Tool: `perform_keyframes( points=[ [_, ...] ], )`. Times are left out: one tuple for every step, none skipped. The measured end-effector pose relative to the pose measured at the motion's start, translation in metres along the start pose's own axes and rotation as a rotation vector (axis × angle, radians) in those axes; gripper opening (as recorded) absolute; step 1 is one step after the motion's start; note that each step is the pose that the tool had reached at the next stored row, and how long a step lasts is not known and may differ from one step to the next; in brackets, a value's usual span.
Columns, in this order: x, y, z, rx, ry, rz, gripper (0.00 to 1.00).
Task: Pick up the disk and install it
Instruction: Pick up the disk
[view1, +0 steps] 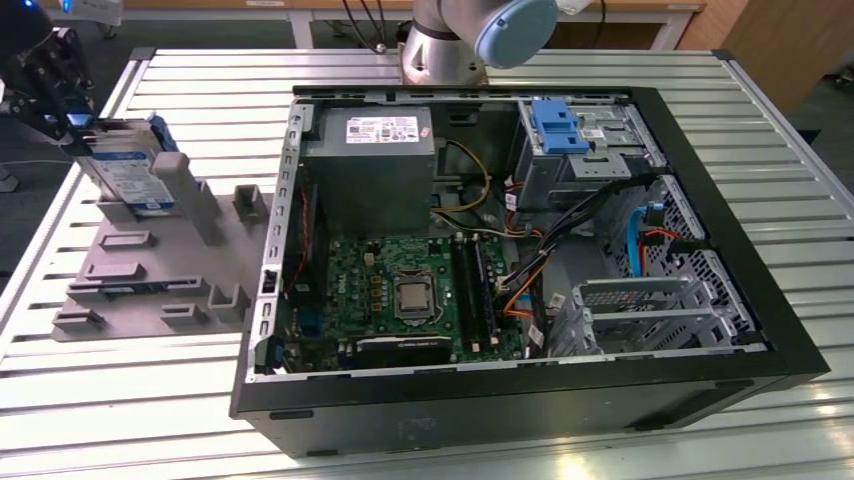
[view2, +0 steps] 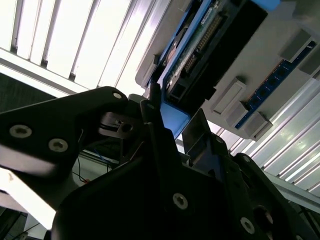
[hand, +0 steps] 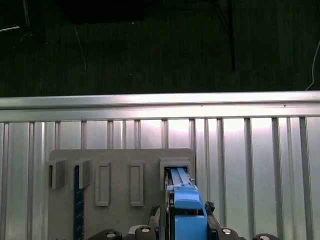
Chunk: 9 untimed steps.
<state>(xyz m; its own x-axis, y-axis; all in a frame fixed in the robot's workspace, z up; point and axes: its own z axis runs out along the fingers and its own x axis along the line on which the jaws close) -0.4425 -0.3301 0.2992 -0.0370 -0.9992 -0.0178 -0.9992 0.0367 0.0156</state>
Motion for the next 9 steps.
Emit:
perform_keyframes(
  points=[
    [0.0000, 0.0000, 0.0000, 0.0000, -0.0001, 0.000, 0.44],
    [0.0000, 0.0000, 0.0000, 0.0000, 0.0000, 0.000, 0.44],
    [0.0000, 0.0000, 0.0000, -0.0001, 0.0000, 0.000, 0.44],
    [0.0000, 0.0000, -0.0001, -0.0001, 0.0000, 0.000, 0.44],
    [0.0000, 0.0000, -0.0001, -0.0001, 0.0000, 0.000, 0.44],
    [0.0000, 0.0000, 0.0000, -0.0001, 0.0000, 0.000, 0.44],
    [0.0000, 0.0000, -0.0001, -0.0001, 0.0000, 0.000, 0.44],
    [0.0000, 0.0000, 0.0000, -0.0001, 0.0000, 0.000, 0.43],
    [0.0000, 0.0000, -0.0001, -0.0002, 0.0001, 0.000, 0.43]
  ],
)
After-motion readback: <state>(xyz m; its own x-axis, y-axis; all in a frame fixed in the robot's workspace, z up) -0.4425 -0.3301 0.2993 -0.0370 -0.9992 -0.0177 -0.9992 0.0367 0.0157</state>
